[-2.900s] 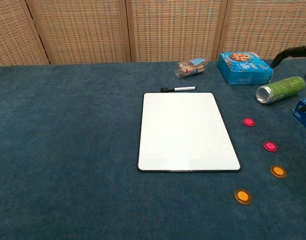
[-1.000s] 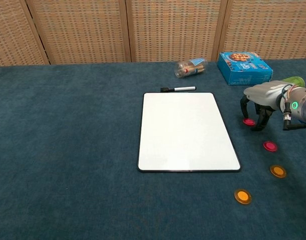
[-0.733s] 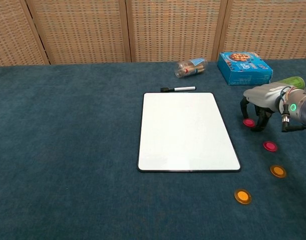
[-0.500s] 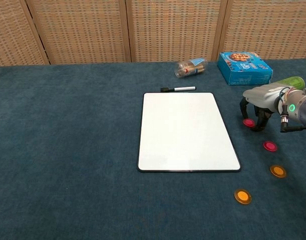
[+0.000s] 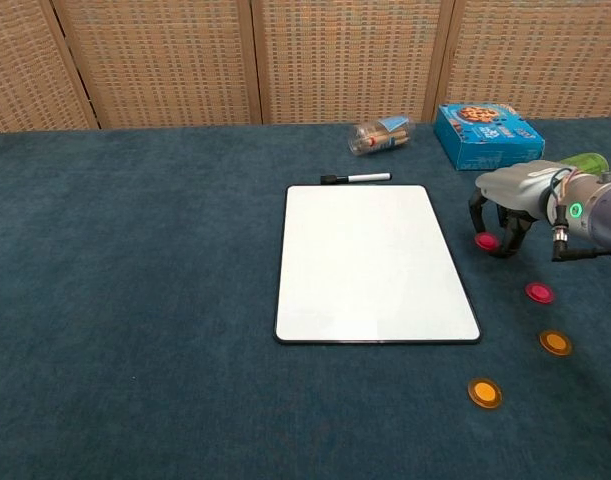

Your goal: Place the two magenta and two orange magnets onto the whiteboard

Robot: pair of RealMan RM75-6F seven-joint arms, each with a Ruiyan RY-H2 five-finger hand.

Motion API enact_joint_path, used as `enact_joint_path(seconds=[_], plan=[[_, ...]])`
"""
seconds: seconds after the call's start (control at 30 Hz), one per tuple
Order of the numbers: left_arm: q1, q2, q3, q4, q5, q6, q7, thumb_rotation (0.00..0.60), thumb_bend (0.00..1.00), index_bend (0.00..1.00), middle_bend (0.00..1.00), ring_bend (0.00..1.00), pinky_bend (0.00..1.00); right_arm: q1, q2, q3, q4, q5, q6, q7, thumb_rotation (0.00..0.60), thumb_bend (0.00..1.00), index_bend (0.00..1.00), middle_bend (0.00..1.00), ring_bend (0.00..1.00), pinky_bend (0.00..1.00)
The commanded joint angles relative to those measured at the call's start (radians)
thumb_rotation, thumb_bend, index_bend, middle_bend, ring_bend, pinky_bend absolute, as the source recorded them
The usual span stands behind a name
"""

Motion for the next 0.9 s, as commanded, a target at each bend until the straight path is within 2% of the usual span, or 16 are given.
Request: enact_joint_path(seconds=[0.03, 0.23, 0.33, 0.47, 0.6, 0.67, 0.73, 0.77, 0.9], plan=[[-0.001, 0.003, 0.0, -0.001, 0.001, -0.002, -0.004, 0.6, 0.02, 0.0, 0.0, 0.0, 0.0, 0.014, 0.008, 0.017, -0.035, -0.003, 0.014, -0.007, 0.6, 0.36, 0.56, 0.98, 1.0, 1.0], [-0.002, 0.01, 0.0, 0.004, 0.003, -0.004, -0.028, 0.6, 0.02, 0.0, 0.0, 0.0, 0.0, 0.089, 0.0, 0.075, -0.117, 0.048, 0.059, -0.086, 0.6, 0.36, 0.56, 0.98, 1.0, 1.0], [-0.004, 0.016, 0.004, 0.009, 0.013, -0.008, -0.048, 0.6, 0.02, 0.0, 0.0, 0.0, 0.0, 0.181, -0.062, 0.124, -0.125, 0.104, 0.079, -0.168, 0.6, 0.36, 0.56, 0.98, 1.0, 1.0], [-0.005, 0.026, 0.005, 0.017, 0.015, -0.012, -0.081, 0.6, 0.02, 0.0, 0.0, 0.0, 0.0, 0.268, -0.155, 0.16, -0.073, 0.191, 0.105, -0.249, 0.6, 0.36, 0.56, 0.98, 1.0, 1.0], [-0.007, 0.032, 0.004, 0.023, 0.009, -0.017, -0.107, 0.6, 0.02, 0.0, 0.0, 0.0, 0.0, 0.321, -0.227, 0.194, -0.018, 0.23, 0.099, -0.256, 0.6, 0.36, 0.56, 0.98, 1.0, 1.0], [-0.007, 0.035, 0.004, 0.027, 0.007, -0.021, -0.115, 0.6, 0.02, 0.0, 0.0, 0.0, 0.0, 0.336, -0.249, 0.197, 0.007, 0.235, 0.1, -0.26, 0.6, 0.36, 0.51, 0.98, 1.0, 1.0], [-0.008, 0.036, 0.005, 0.03, 0.006, -0.024, -0.12, 0.6, 0.02, 0.0, 0.0, 0.0, 0.0, 0.345, -0.263, 0.195, 0.022, 0.23, 0.105, -0.263, 0.6, 0.34, 0.37, 0.98, 1.0, 1.0], [-0.009, 0.036, 0.006, 0.031, 0.007, -0.026, -0.123, 0.6, 0.02, 0.0, 0.0, 0.0, 0.0, 0.348, -0.269, 0.193, 0.027, 0.224, 0.109, -0.263, 0.6, 0.33, 0.33, 0.98, 1.0, 1.0], [-0.011, 0.038, 0.008, 0.035, 0.007, -0.032, -0.132, 0.6, 0.02, 0.0, 0.0, 0.0, 0.0, 0.345, -0.268, 0.183, 0.019, 0.204, 0.128, -0.262, 0.6, 0.32, 0.29, 0.98, 1.0, 1.0]])
